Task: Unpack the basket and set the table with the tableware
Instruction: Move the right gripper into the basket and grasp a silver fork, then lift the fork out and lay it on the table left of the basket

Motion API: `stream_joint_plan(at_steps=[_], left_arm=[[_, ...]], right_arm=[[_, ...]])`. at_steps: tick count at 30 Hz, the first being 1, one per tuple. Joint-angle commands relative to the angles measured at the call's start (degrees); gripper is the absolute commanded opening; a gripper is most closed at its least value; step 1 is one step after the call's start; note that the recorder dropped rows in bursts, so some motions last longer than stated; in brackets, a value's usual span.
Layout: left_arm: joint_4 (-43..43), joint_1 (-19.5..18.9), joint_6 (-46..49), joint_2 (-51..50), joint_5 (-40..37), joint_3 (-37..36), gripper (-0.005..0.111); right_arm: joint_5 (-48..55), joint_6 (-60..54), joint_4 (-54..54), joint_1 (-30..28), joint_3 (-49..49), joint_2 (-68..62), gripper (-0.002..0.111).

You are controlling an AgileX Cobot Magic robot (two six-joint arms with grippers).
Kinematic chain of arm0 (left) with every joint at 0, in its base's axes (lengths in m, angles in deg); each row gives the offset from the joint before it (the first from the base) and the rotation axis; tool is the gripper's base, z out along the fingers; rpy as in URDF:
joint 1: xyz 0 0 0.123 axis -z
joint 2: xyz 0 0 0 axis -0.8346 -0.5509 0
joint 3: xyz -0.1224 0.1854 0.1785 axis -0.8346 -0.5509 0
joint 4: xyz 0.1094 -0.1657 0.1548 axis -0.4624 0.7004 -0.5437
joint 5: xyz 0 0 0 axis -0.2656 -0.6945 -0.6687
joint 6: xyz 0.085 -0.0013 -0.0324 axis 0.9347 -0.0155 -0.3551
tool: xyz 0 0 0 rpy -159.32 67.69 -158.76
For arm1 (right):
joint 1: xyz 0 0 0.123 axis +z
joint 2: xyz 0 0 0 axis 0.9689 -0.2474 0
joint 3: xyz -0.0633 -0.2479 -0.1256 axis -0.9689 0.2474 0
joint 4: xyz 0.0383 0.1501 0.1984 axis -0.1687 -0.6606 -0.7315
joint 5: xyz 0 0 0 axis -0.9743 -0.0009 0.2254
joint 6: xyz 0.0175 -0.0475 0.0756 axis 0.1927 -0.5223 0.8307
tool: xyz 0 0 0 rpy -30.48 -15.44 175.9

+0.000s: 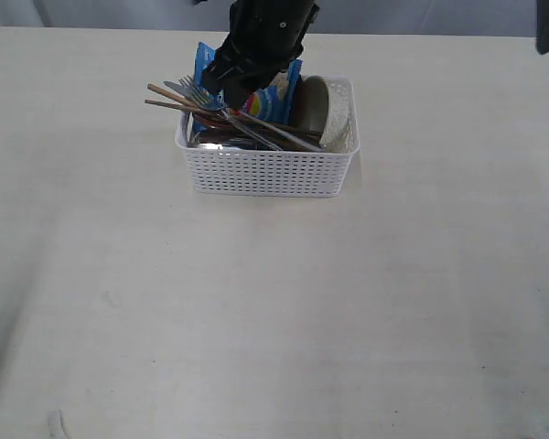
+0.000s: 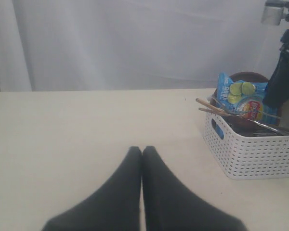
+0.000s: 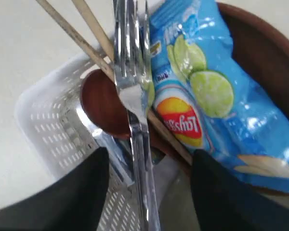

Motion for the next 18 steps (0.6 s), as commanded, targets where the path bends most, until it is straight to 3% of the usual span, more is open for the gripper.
stream_joint_plan(at_steps=[1, 10, 12, 16, 18], left_arm=[[0.18, 0.06, 0.02, 0.21, 0.71, -0.16, 0.0], [0.18, 0.06, 0.02, 0.21, 0.71, -0.16, 0.0], [0.18, 0.06, 0.02, 0.21, 0.71, -0.16, 0.0], [0.18, 0.06, 0.02, 0.21, 0.71, -0.16, 0.0], [0.18, 0.06, 0.02, 0.21, 0.71, -0.16, 0.0]], right_arm=[[0.99, -0.81, 0.86, 0.45, -2.62, -2.73, 0.048], [1.67, -1.21, 3.13, 0.34, -2.74, -4.79, 0.046], [1.67, -1.7, 3.13, 0.34, -2.74, -4.79, 0.036], [2.02, -3.8, 3.25, 0.34, -2.74, -4.68, 0.0], [2.15, -3.92, 3.51, 0.34, -2.74, -4.23, 0.0]])
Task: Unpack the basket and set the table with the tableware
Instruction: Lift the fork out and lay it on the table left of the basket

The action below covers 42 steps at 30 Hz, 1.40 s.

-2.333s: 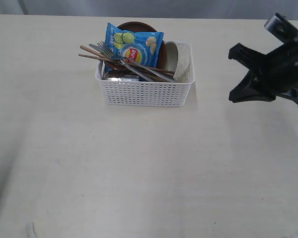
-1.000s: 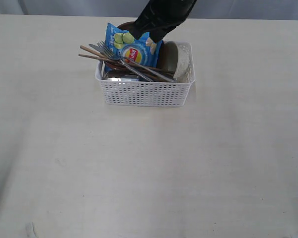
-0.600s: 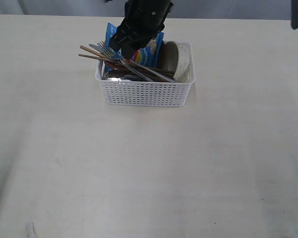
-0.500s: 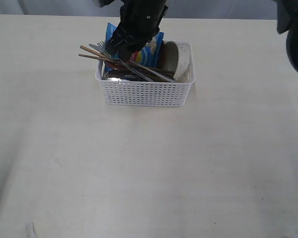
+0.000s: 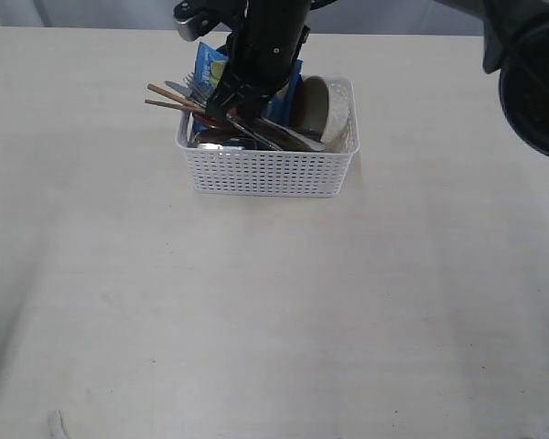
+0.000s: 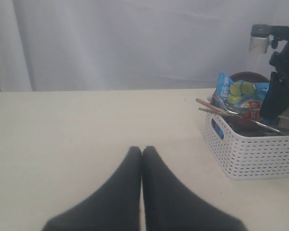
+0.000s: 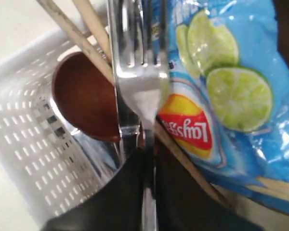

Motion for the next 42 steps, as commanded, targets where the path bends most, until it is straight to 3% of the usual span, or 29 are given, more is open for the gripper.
stream_joint_plan(at_steps=[1, 6, 12, 16, 20, 23, 29, 35, 42], left_arm=[[0.18, 0.06, 0.02, 0.21, 0.71, -0.16, 0.0], [0.18, 0.06, 0.02, 0.21, 0.71, -0.16, 0.0], [0.18, 0.06, 0.02, 0.21, 0.71, -0.16, 0.0], [0.18, 0.06, 0.02, 0.21, 0.71, -0.16, 0.0], [0.18, 0.06, 0.02, 0.21, 0.71, -0.16, 0.0], [0.18, 0.06, 0.02, 0.21, 0.71, -0.16, 0.0], [0.18, 0.06, 0.02, 0.21, 0.71, -0.16, 0.0], [0.18, 0.06, 0.02, 0.21, 0.71, -0.16, 0.0], [0.18, 0.06, 0.02, 0.21, 0.71, -0.16, 0.0]], right_arm=[[0.62, -1.47, 0.76, -0.16, -0.46, 1.15, 0.0], [1.63, -1.47, 0.24, -0.16, -0.46, 5.3, 0.0], [3.6, 4.74, -9.85, 1.2, -0.46, 11.5, -0.001], [6.3, 21.39, -9.93, 5.82, -0.33, 11.95, -0.001], [0.3, 43.1, -6.15, 15.19, 0.55, 9.45, -0.001], [-4.2, 61.08, 2.89, 20.84, 3.08, 6.79, -0.001], [-7.0, 79.08, 9.68, 22.11, 9.66, 2.17, -0.001], [-10.33, 83.97, 10.72, 21.73, 10.2, -0.5, -0.001], [-12.22, 81.8, 10.75, 21.05, 10.2, -2.76, -0.001]])
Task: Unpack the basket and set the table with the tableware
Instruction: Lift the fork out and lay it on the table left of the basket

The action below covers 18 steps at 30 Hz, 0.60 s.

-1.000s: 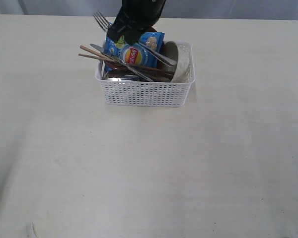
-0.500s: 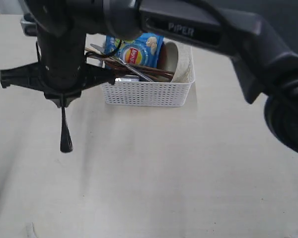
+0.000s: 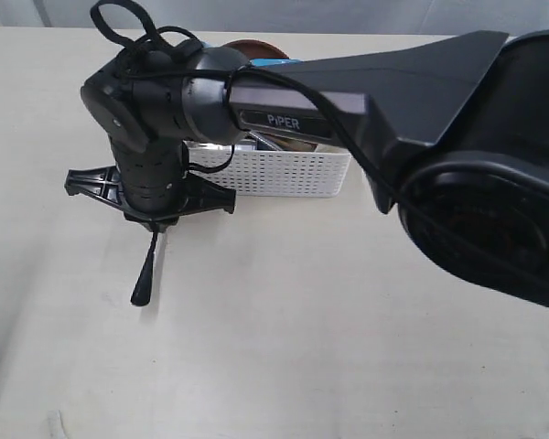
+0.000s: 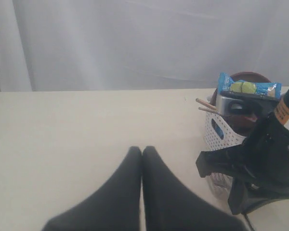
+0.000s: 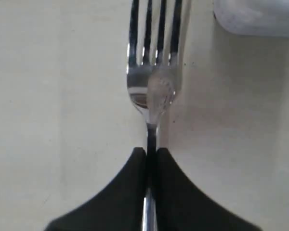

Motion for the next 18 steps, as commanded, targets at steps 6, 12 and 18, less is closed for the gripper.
stream_joint_plan(at_steps=[6, 12, 18], left_arm=[[0.18, 0.06, 0.02, 0.21, 0.71, -0.16, 0.0], [0.18, 0.06, 0.02, 0.21, 0.71, -0.16, 0.0], [0.18, 0.06, 0.02, 0.21, 0.71, -0.16, 0.0]], right_arm=[[-2.54, -1.89, 1.19, -0.4, 0.19, -2.37, -0.001], [-3.35, -2.6, 1.78, -0.4, 0.19, -2.51, 0.0], [-3.35, -5.93, 1.93, -0.4, 0.19, -2.51, 0.01]])
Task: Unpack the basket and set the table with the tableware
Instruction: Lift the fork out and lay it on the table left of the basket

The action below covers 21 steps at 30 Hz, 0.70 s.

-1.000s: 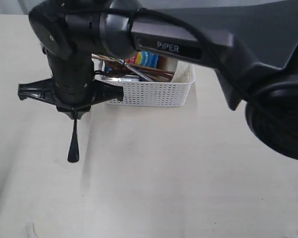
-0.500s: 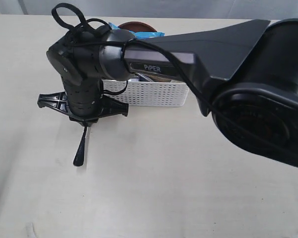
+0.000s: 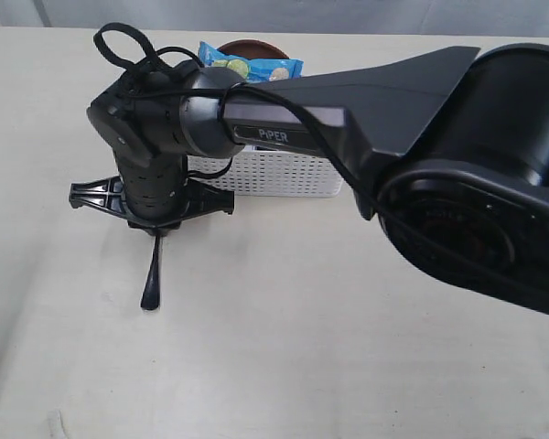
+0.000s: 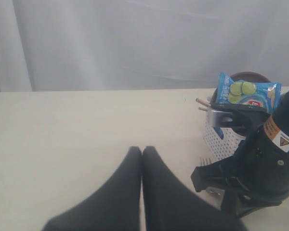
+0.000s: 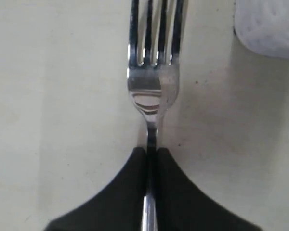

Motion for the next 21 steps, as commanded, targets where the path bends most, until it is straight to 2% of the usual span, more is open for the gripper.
stream_joint_plan(at_steps=[1, 4, 6, 13, 16, 21], left_arm=[[0.18, 0.06, 0.02, 0.21, 0.71, -0.16, 0.0], [0.18, 0.06, 0.02, 0.21, 0.71, -0.16, 0.0], [0.18, 0.06, 0.02, 0.21, 0.71, -0.16, 0.0], [0.18, 0.06, 0.02, 0.21, 0.71, -0.16, 0.0], [0.18, 0.06, 0.02, 0.21, 0.71, -0.16, 0.0], [0.18, 0.06, 0.02, 0.21, 0.71, -0.16, 0.0]], right_arm=[[-0.19, -1.87, 0.86, -0.4, -0.03, -0.13, 0.016], [0.28, -1.87, 0.35, -0.4, -0.03, -0.13, 0.034], [0.47, -1.61, -0.23, -0.4, -0.03, -0.13, 0.04], [2.04, -4.29, -2.01, -0.29, -0.03, 3.29, 0.041], [5.45, -11.19, -2.91, -0.29, -0.03, 7.5, 0.041], [10.3, -29.58, -8.1, -0.29, -0.03, 16.09, 0.041]])
